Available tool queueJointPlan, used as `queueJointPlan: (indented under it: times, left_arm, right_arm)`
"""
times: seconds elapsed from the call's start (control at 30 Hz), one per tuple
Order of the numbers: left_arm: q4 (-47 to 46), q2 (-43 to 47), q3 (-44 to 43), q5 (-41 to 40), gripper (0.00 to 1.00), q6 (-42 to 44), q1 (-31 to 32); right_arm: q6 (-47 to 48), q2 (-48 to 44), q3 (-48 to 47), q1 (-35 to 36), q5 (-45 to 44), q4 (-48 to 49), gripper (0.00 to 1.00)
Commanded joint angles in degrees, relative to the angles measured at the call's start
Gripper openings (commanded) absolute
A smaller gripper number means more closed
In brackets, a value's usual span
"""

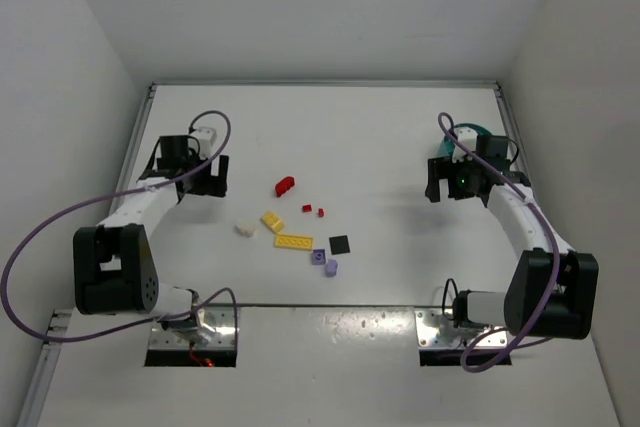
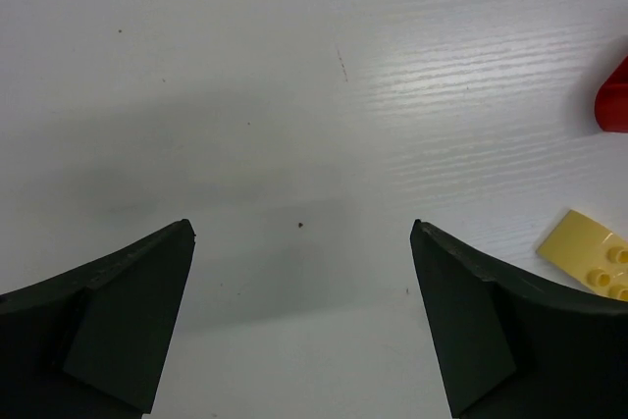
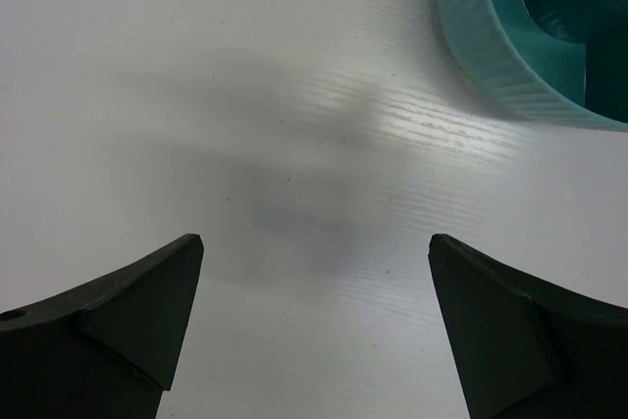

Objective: Sort the legos into containers by color

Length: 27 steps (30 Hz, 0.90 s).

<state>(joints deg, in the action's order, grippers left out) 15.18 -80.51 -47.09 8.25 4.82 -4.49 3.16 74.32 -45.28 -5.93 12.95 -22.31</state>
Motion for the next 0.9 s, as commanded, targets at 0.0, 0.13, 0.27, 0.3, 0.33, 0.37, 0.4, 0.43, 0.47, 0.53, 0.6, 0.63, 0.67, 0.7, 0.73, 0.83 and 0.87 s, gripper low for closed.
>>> queueJointPlan:
  times: [0.0,0.13,0.27,0.3,0.33,0.37,0.4,0.43,0.47,0.53,0.6,0.63,0.67,0.7,0.73,0.83,0.87]
  left_arm:
    - [-1.2,3.0,-1.0,1.8,0.99,-0.2,-0.9]
    - [-1.9,2.4,-1.0,2.3,0.99,-2.5,-0.9]
    - [-2.8,2.9,1.0,4.8,0.99,-0.6,-1.5]
    - [-2.8,3.4,1.0,6.2,0.99,1.7,-1.5]
    - [-1.6,3.4,0.4,8.3,0.99,3.3,-1.5]
    - [0.2,4.2,0.4,12.1,0.99,5.2,-1.5]
    - [0.7,5.3,-0.1,14.1,0.99,8.9,-1.5]
    - [1.3,5.8,-0.1,16.6,0.99,11.0,-1.5]
    - [2.7,6.3,-0.1,20.1,0.99,12.5,-1.5]
    - [3.9,6.3,-0.6,22.9,0.93,15.4,-0.9]
    - [5.0,5.0,-1.2,24.4,0.84,17.1,0.3]
    - [5.7,3.7,-1.7,25.0,0.76,17.6,1.8]
    - [5.7,3.0,-1.7,26.1,0.73,17.6,2.3]
    - [5.7,2.4,-2.4,26.1,0.69,17.6,3.3]
    - [5.7,1.8,-2.4,26.7,0.68,18.1,4.0]
    - [2.6,1.0,-2.2,26.1,0.63,17.2,7.1]
    - [1.8,1.0,-1.4,24.6,0.63,17.2,8.1]
  right_arm:
    - [-0.2,-1.2,0.2,-0.3,0.1,1.7,1.0]
    - [-0.2,-1.7,0.2,-0.3,0.7,1.7,1.0]
    - [0.4,-1.7,0.2,-0.3,2.5,0.4,1.0]
    - [1.1,-1.7,-0.5,-0.3,2.5,0.4,1.0]
    - [2.1,-1.7,-0.5,-0.3,3.4,-0.2,1.0]
    - [2.1,-1.7,-0.5,-0.3,4.3,-0.2,1.0]
    - [3.1,-1.7,-0.5,-0.3,4.8,-0.2,1.0]
    - [3.9,-1.7,-0.5,-0.3,5.3,-0.2,1.0]
    - [3.9,-2.2,-0.5,-0.3,5.9,-0.2,1.0]
    - [3.9,-2.3,-1.0,-0.3,7.9,-0.2,1.0]
    - [3.9,-0.9,-1.6,-0.3,9.5,-0.2,1.0]
    - [3.9,0.5,-1.6,-0.3,11.5,-0.2,0.98]
    - [3.9,1.1,-2.2,-0.3,12.6,-0.7,0.97]
    - [3.9,1.7,-2.9,-0.3,13.6,-0.7,0.97]
    - [3.9,2.2,-2.9,-0.3,15.3,-1.2,0.97]
    - [1.9,2.8,-3.4,-0.3,15.9,0.3,0.97]
    - [1.2,2.8,-3.4,-0.3,15.9,0.3,0.99]
